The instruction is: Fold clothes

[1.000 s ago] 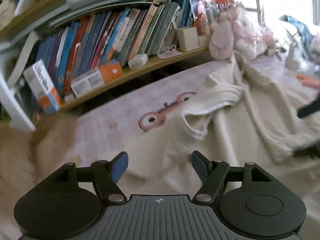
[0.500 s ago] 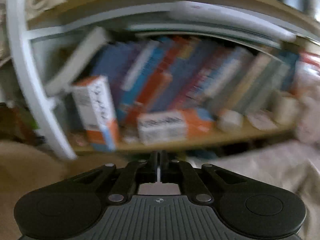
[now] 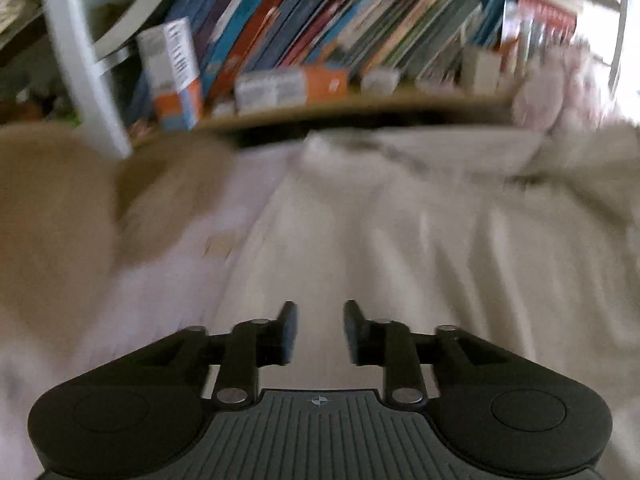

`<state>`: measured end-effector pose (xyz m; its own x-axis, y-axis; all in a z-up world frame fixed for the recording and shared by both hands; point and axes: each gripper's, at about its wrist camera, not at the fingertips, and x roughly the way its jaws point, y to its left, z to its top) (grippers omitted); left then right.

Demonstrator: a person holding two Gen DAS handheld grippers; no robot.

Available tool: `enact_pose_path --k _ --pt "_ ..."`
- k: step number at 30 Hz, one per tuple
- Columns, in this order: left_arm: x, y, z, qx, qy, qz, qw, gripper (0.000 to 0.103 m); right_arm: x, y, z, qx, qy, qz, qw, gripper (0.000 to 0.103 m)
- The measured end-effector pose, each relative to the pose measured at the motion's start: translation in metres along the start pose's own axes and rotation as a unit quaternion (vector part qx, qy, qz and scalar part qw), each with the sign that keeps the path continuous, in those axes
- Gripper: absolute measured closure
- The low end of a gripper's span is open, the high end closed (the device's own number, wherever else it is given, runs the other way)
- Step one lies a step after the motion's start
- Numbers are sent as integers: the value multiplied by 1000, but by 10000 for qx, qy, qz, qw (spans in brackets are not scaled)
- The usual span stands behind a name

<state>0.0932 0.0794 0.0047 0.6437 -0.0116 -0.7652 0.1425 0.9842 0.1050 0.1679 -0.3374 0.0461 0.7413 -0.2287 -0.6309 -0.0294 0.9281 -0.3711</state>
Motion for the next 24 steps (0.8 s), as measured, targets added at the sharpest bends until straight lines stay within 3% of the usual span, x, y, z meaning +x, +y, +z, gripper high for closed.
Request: enact_pose_path --k 1,2,4,9,10,12,15,21,22,24 --pt "-7 0 -9 12 34 133 9999 50 9 -8 -1 -28 81 -124 9999 94" --pt "-13 1 -16 3 44 243 9997 46 17 -12 -3 -77 158 -245 9995 94" --pt "-23 7 -25 -53 62 404 9992 44 32 -14 -7 -235 267 -543 9979 94" --pt "-33 31 -30 -483 98 636 9968 42 57 -13 -12 -134 423 -782 9959 91" --pt "-33 35 -31 -581 130 638 9962 42 56 -11 -11 -58 393 -756 9963 88" --pt "-29 43 -32 -691 233 575 9957 42 51 -7 -7 83 284 -677 9973 59" --pt "-18 50 -37 -827 423 571 9940 43 25 7 -2 253 -16 -281 9993 58" --pt "-4 64 -53 -1132 636 567 9899 44 -49 70 -42 439 -25 1245 9912 55" --pt "-4 66 -55 -1186 600 477 9900 51 -60 83 -52 389 44 1426 9890 55" --pt "-5 72 -57 -1281 509 239 9902 77 -79 107 -73 318 203 1663 9854 55"
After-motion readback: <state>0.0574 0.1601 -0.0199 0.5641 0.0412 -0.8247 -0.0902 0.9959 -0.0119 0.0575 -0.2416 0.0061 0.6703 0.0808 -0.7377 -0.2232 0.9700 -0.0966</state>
